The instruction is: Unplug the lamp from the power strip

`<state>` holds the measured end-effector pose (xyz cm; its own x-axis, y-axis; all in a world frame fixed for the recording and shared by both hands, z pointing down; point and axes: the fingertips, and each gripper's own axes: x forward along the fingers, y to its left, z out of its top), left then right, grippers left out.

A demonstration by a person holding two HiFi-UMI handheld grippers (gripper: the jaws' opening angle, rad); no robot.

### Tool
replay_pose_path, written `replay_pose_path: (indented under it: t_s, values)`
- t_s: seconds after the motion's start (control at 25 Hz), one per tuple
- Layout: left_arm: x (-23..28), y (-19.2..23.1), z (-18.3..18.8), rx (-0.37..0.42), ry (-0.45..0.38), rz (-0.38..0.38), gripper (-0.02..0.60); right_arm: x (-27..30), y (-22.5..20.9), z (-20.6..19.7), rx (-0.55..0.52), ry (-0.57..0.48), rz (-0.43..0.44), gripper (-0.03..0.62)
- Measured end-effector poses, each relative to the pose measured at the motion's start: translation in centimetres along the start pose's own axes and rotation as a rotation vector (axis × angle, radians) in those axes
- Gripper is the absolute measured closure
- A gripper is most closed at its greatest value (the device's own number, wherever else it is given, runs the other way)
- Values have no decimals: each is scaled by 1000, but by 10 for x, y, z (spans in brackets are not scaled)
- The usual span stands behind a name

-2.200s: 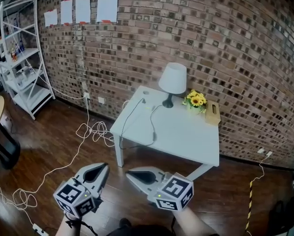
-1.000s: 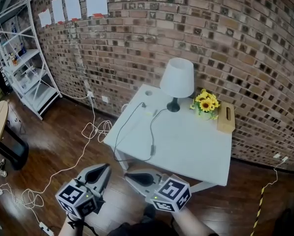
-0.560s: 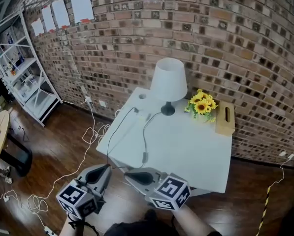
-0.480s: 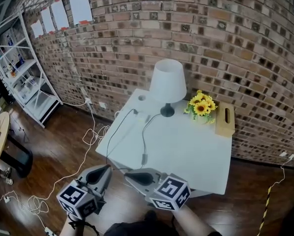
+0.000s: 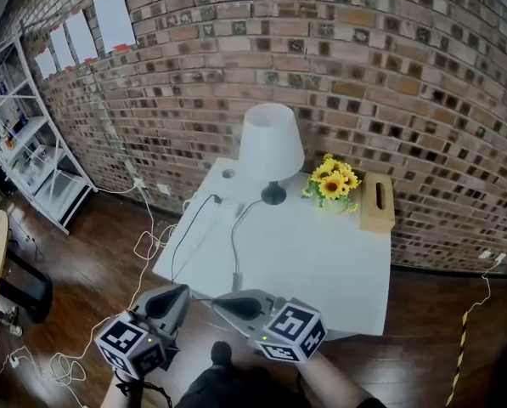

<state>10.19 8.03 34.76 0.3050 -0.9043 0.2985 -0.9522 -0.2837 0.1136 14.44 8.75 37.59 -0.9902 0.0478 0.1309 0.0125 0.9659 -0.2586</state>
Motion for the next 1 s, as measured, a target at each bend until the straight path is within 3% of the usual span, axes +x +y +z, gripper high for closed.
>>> replay_pose_path:
  t_s: [0.4, 0.64, 0.84, 1.0]
  values:
    - [29, 30, -2, 16, -44, -69, 575, 10, -27, 1, -5, 51, -64, 606]
    - [28, 82, 7, -44, -41, -67, 577, 56, -41, 14, -12, 80, -64, 606]
    - [27, 120, 7, -51, -52, -110, 575, 101, -51, 21, -22, 101, -72, 606]
    - [29, 154, 5, -103, -56, -123, 577, 133, -57, 27, -43, 124, -81, 606]
